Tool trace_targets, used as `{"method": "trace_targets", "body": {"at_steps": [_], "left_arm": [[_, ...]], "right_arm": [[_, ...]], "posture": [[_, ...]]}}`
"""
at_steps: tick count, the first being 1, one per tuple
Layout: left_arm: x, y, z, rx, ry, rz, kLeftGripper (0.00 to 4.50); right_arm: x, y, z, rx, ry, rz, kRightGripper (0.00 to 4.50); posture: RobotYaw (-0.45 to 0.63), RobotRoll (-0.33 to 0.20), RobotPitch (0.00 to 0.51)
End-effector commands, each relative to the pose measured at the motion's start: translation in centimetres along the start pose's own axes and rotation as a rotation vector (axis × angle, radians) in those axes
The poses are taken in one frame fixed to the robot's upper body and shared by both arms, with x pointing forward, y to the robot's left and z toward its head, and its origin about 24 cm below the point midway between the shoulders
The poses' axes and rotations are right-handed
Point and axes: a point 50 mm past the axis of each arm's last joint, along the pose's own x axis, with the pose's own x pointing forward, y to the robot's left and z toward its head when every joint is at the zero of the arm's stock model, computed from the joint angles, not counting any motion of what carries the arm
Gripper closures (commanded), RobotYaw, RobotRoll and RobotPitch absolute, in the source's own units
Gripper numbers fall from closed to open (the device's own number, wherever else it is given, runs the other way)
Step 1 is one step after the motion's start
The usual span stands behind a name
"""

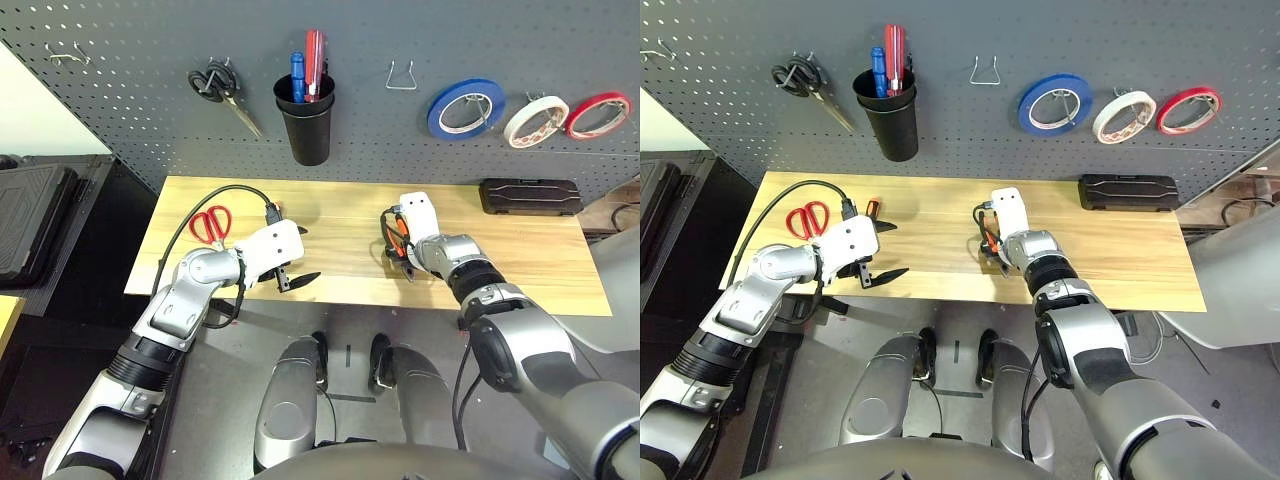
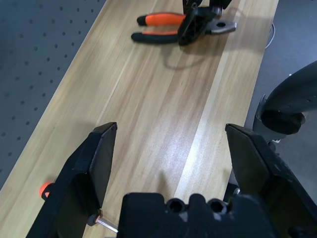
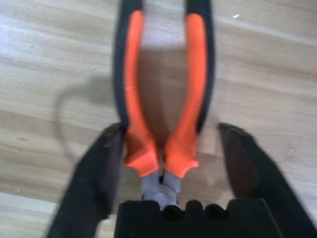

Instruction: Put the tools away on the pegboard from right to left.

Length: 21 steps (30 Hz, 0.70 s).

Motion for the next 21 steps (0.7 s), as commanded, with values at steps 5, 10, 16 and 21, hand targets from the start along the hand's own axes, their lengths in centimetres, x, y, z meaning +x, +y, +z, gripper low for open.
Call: {"method": "trace_targets", "body": {"at_steps": [5,10,16,21], "left_arm": [[0.4,-0.4,-0.5,0.012,0.016,-0.031,0.0],[0.3,-0.2,-0.3,0.006,-0.011,-0.015,0.0],[-0.7,0.2,1.2,-0.035,-0.133,0.055,0.0],[-2.3,0.7,3.6,-0.065,-0.297,0.139,0.0]], "right_arm": [[0.3,-0.2,-1.4,0.011,0.031,0.003,2.19],[-0.1,-0.3,-0.4,-0.064,-0.07,0.029,2.19],[-1.9,-0.9,0.6,-0.264,-0.318,0.087,2.19],[-4.1,-2.2,-0.9,-0.389,-0.514,0.116,2.19]], "posture": [[0.27,0.0,0.252],[0.27,0.0,0.247],[0.27,0.0,0.241],[0.28,0.0,0.232]]}}
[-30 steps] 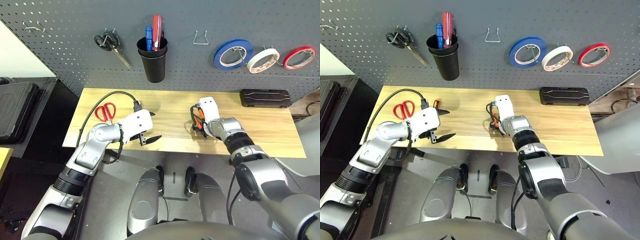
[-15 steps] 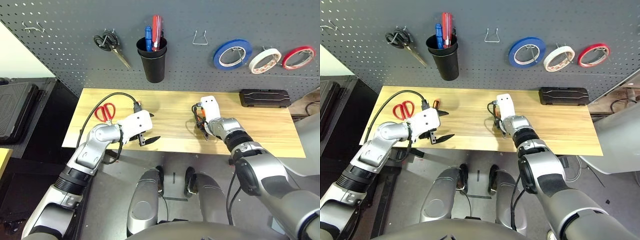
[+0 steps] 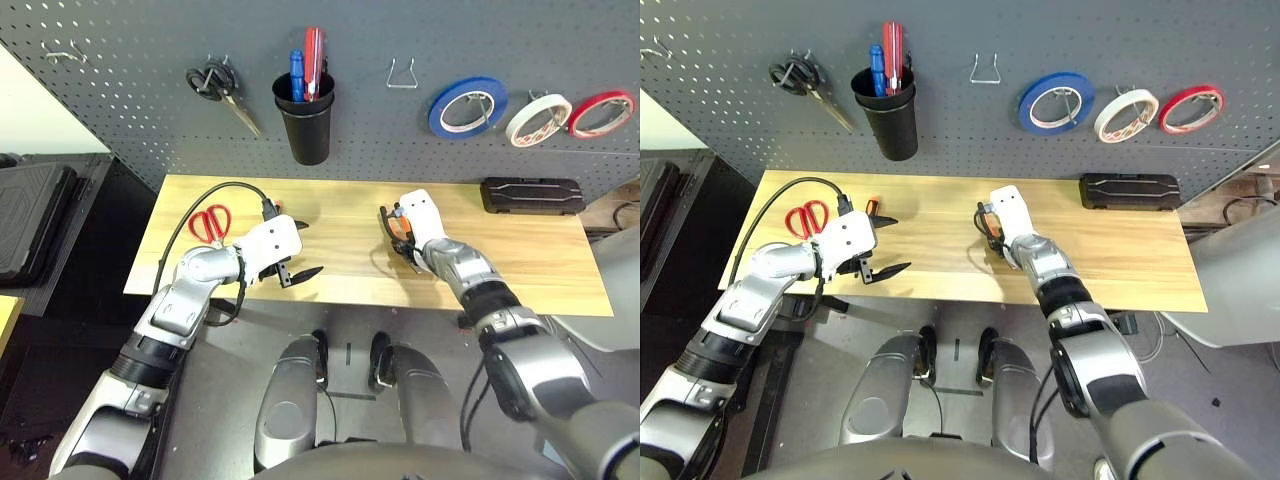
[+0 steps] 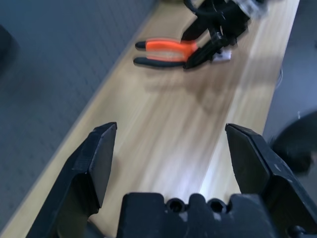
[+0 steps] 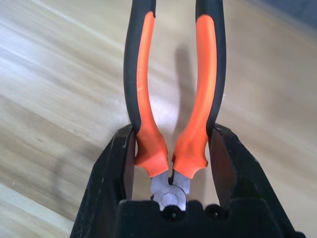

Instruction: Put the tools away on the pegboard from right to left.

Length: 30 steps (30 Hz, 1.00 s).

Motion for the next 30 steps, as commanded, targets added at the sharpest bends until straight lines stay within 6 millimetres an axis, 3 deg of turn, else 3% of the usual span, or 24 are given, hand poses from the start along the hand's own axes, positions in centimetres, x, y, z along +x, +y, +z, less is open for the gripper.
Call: {"method": "trace_targets", "body": {"at_steps": [1,7,14,18,24,30], "left_arm": [[-0.6,0.2,1.5,-0.03,-0.088,0.045,0.0],[-1.5,0.7,4.0,-0.077,-0.18,0.11,0.0],[-2.2,1.0,5.6,-0.108,-0.232,0.143,0.0],[-2.6,1.5,6.9,-0.133,-0.293,0.172,0.0],[-2.7,1.9,7.9,-0.163,-0.347,0.191,0.0],[-2.7,2.2,8.2,-0.164,-0.362,0.2,0.0]], "right_arm": [[-1.3,0.0,-0.2,-0.081,-0.098,0.023,2.19],[-3.4,-1.1,-0.1,-0.159,-0.278,0.003,2.19],[-5.5,-2.2,2.0,-0.201,-0.492,-0.003,2.19],[-7.2,-3.3,5.0,-0.263,-0.646,-0.011,2.19],[-8.1,-4.2,8.0,-0.256,-0.775,-0.07,2.19],[-8.9,-3.4,10.7,-0.262,-0.885,-0.085,2.19]], "posture": [[0.28,0.0,0.232],[0.28,0.0,0.227],[0.28,0.0,0.224],[0.28,0.0,0.221],[0.27,0.0,0.217],[0.27,0.0,0.215]]}}
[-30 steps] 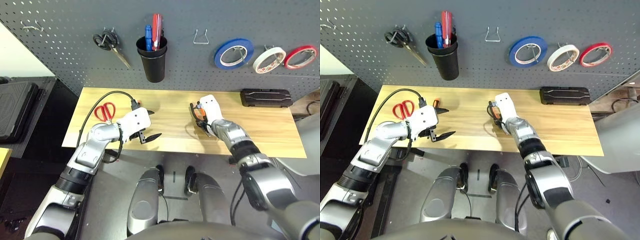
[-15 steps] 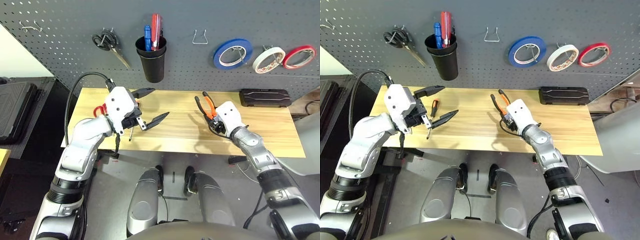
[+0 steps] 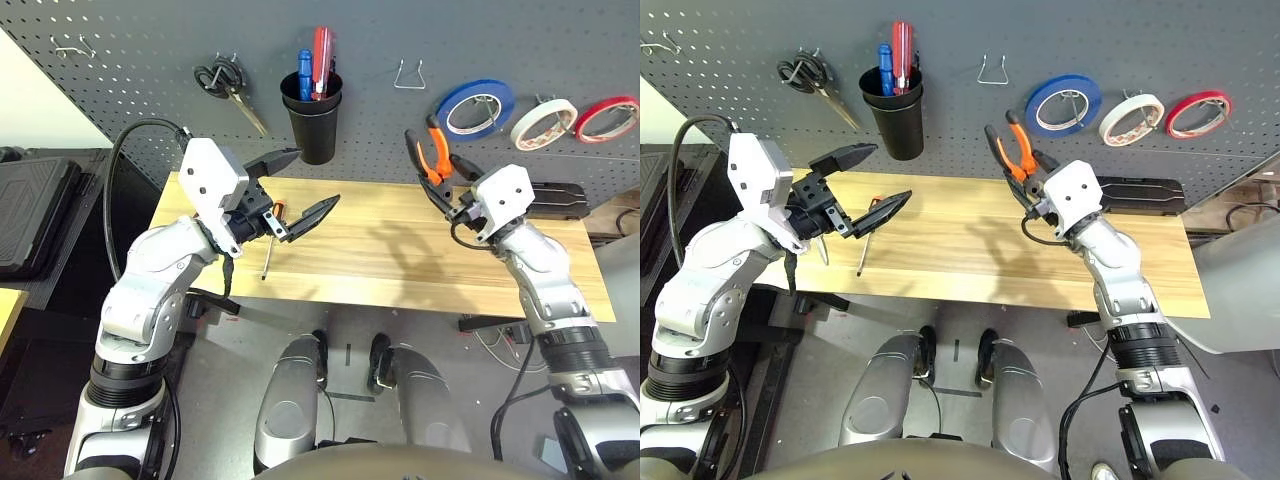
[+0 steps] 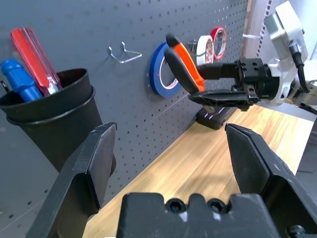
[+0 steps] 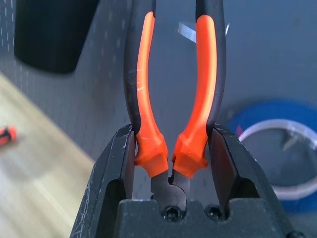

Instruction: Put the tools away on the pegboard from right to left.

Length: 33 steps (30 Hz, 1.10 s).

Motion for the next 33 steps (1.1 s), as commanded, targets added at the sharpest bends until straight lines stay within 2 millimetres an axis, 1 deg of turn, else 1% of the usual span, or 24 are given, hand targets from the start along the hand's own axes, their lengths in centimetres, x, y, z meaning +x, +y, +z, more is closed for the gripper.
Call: {"method": "trace_targets", "body": {"at_steps": [1,4,10,15,22,27,29,33], "left_arm": [[0.0,0.1,0.4,-0.002,-0.016,0.005,0.0],[0.1,0.1,0.5,-0.003,-0.025,0.008,0.0],[0.2,0.3,0.6,-0.007,-0.037,0.016,0.0],[0.4,0.5,0.7,-0.011,-0.044,0.021,0.0],[0.5,0.5,0.6,-0.009,-0.043,0.017,0.0],[0.5,0.5,0.5,-0.003,-0.036,0.017,0.0],[0.5,0.5,0.5,-0.001,-0.035,0.017,0.0],[0.5,0.5,0.5,0.0,-0.033,0.018,0.0]], "right_arm": [[0.4,-0.3,2.0,-0.014,-0.091,-0.028,2.19],[1.0,-0.3,3.1,-0.024,-0.14,-0.045,2.19],[2.1,-0.8,4.6,-0.034,-0.206,-0.103,2.19],[3.7,-1.1,7.0,-0.054,-0.309,-0.126,2.19],[6.0,-1.4,9.1,-0.045,-0.389,-0.145,2.19],[7.6,-2.2,9.7,-0.032,-0.399,-0.178,2.19],[8.1,-2.5,9.5,-0.022,-0.392,-0.193,2.19],[9.7,-3.1,8.7,0.046,-0.344,-0.225,2.19]], "posture": [[0.27,0.0,0.215],[0.26,0.0,0.214],[0.26,0.0,0.215],[0.26,0.0,0.21],[0.26,0.0,0.204],[0.27,0.0,0.203],[0.27,0.0,0.202],[0.28,0.0,0.2]]}}
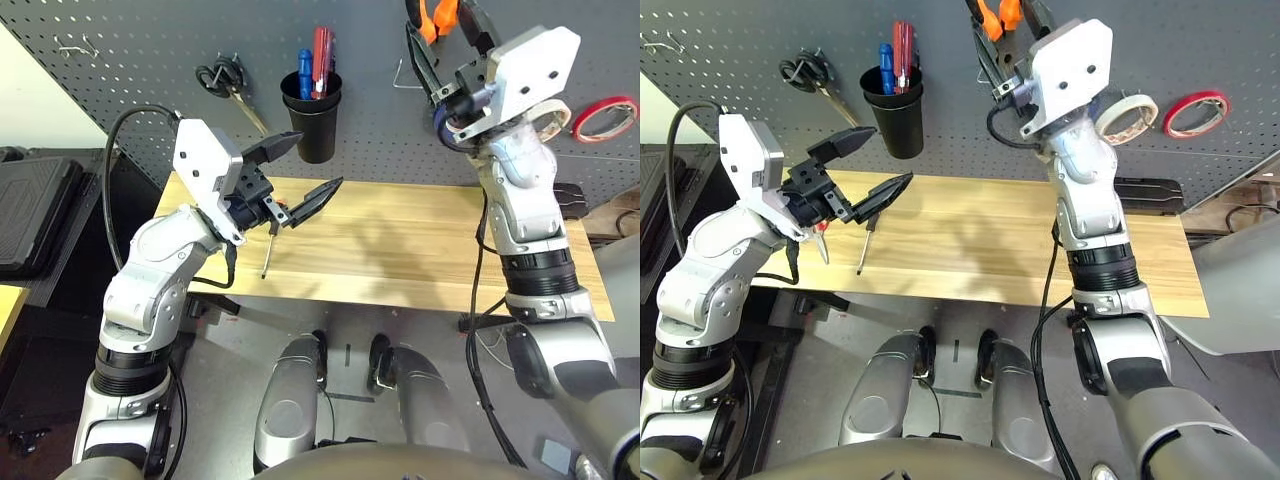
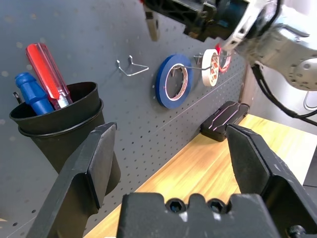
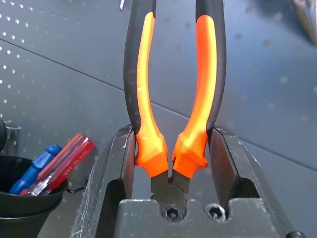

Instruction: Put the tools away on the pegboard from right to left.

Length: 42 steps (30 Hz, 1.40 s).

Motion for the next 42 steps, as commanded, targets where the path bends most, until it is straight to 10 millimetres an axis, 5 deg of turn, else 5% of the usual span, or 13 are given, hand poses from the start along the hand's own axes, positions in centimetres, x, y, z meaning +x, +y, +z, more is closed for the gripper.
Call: {"method": "trace_targets", "body": {"at_steps": [1,19,37,42], "left_arm": [[0.0,-0.1,0.2,0.015,-0.001,-0.006,0.0],[0.1,-0.3,0.4,0.021,0.009,-0.003,0.0],[0.2,-0.2,0.3,0.025,0.017,-0.006,0.0],[0.3,-0.2,0.1,0.025,0.02,-0.007,0.0]], "right_arm": [[0.9,-1.1,-0.5,0.038,0.004,-0.07,2.19],[1.4,-0.4,-4.9,0.167,0.173,-0.119,2.19],[0.2,1.4,-6.2,0.169,0.215,-0.063,2.19],[-0.5,1.6,-5.2,0.119,0.127,-0.051,0.54]], "posture": [[0.28,0.0,0.2],[0.3,0.0,0.213],[0.3,0.0,0.213],[0.29,0.0,0.213]]}}
